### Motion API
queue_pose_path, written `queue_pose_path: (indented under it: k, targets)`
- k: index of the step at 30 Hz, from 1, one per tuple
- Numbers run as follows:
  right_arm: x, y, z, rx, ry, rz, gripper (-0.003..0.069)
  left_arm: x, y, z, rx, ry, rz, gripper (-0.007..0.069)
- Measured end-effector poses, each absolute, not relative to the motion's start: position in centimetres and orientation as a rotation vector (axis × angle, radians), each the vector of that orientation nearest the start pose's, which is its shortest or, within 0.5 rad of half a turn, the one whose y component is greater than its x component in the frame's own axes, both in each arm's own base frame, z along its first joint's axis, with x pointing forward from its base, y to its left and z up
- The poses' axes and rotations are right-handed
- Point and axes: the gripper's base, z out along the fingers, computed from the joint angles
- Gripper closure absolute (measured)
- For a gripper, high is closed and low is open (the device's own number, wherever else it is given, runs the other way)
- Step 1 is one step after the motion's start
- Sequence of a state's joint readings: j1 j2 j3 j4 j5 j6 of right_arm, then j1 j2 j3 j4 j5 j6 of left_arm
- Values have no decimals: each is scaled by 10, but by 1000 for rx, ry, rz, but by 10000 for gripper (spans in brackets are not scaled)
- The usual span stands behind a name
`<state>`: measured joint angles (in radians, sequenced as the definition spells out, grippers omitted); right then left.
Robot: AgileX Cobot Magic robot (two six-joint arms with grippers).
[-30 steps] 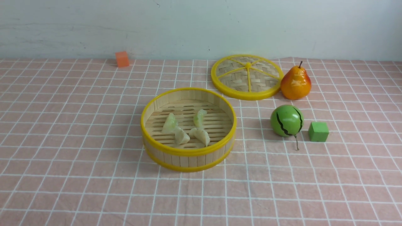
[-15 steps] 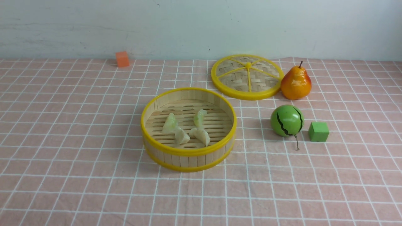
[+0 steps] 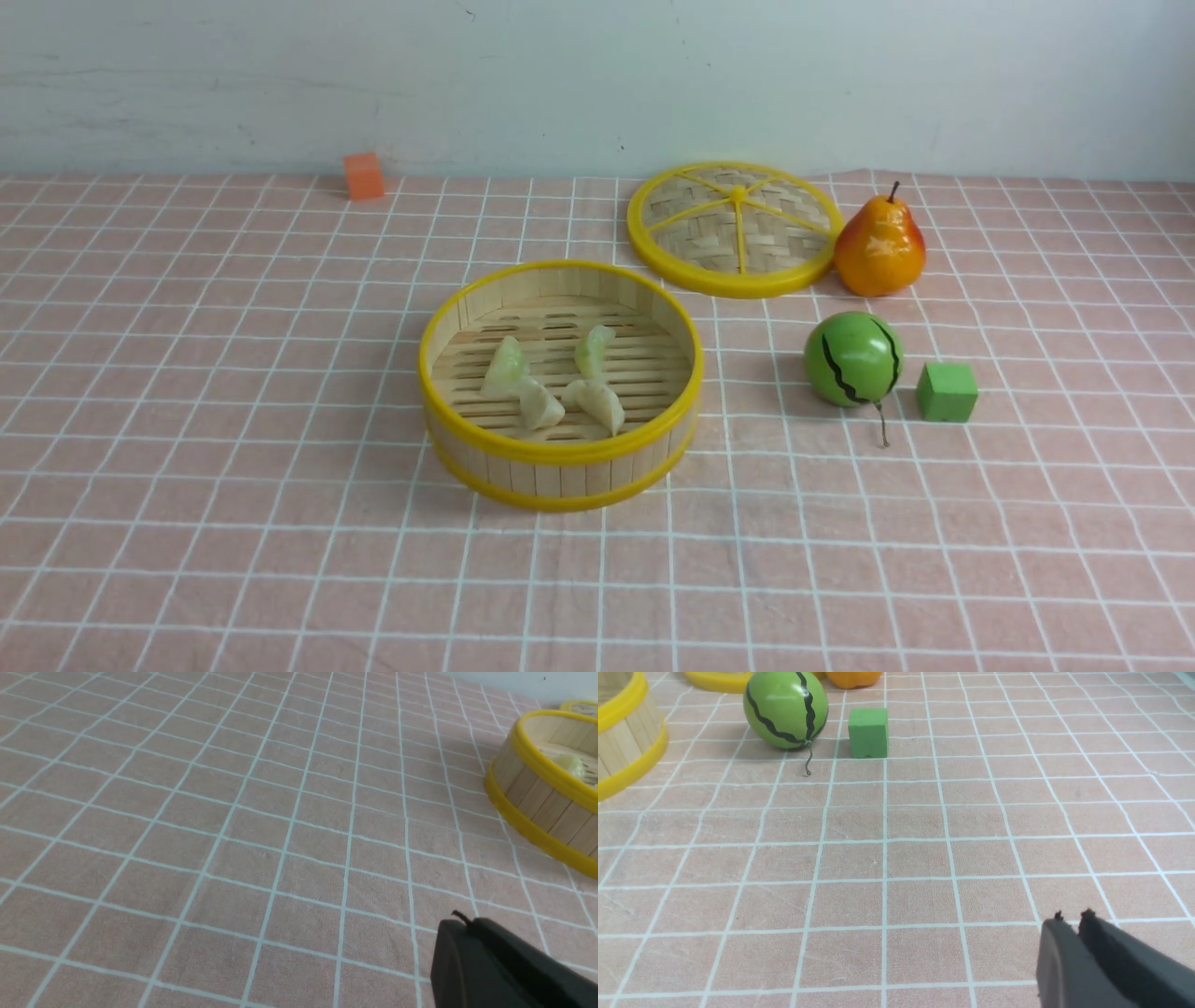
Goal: Put the dumplings into the steamer on the table with the pink tablecloth.
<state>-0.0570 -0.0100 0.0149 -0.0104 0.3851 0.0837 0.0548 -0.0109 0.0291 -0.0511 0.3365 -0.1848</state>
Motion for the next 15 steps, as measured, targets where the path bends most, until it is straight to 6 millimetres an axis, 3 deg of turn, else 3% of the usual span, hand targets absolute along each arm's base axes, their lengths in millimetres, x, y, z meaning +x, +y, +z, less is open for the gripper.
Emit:
queue_pose_path:
  k: [15]
  targets:
    - [52, -3, 174, 125, 1869, 8, 574, 52, 1, 170, -244, 1868, -125, 638]
